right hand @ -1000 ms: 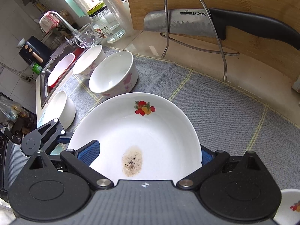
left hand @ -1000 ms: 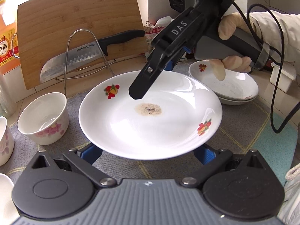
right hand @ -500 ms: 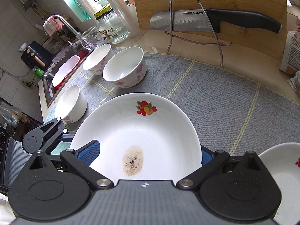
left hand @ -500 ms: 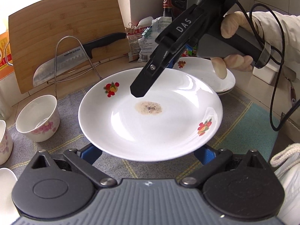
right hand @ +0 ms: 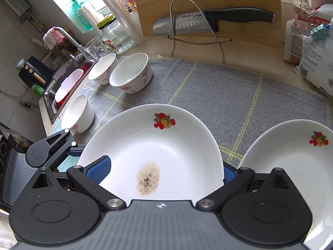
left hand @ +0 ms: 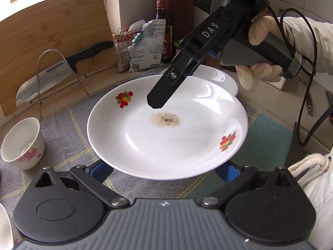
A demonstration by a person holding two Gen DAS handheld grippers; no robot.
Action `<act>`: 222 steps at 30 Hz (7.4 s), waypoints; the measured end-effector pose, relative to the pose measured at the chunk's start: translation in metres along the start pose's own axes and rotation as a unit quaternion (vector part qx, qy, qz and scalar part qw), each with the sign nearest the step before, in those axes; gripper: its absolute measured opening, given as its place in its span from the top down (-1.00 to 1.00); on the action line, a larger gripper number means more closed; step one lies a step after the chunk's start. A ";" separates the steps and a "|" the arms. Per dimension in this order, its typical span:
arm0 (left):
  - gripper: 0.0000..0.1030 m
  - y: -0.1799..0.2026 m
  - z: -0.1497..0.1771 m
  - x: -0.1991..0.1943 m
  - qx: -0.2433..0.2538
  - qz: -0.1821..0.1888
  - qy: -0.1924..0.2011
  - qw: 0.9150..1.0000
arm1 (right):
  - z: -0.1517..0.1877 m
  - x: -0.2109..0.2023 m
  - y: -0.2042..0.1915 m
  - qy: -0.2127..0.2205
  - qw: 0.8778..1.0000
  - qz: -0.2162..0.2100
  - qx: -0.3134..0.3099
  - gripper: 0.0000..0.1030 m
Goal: Organize plates and bowls
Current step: 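Lower the stained plate onto the stacked plates with both tools, then open both tools and release the stained plate on the stack, then move both tools to a white pink-flowered bowl and grip its rim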
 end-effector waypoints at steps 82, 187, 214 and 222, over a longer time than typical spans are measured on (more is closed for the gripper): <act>-0.98 0.064 -0.064 0.115 0.074 0.088 -0.021 0.993 | 0.056 -0.084 0.136 0.064 0.989 0.072 0.114 -1.00; -0.99 -0.100 -0.002 -0.026 -0.092 -0.132 0.034 0.986 | 0.045 -0.018 -0.018 0.151 0.960 0.228 -0.055 -1.00; -0.99 -0.248 0.101 -0.104 -0.125 -0.191 0.002 0.974 | 0.011 0.169 -0.194 0.083 0.974 0.114 -0.179 -1.00; -0.94 -0.274 0.128 -0.085 -0.151 -0.161 -0.037 0.975 | 0.001 0.197 -0.217 0.082 0.967 0.113 -0.211 -1.00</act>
Point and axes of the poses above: each gripper's, at about its wrist camera, not at the fingertips, and x roughly the way its jaws point, y to its right, z to its underside, the point moved 9 cm from there along x, roughly the way its jaws point, and after that the axes turned 5 degrees about -z, right-handed, at the moved point
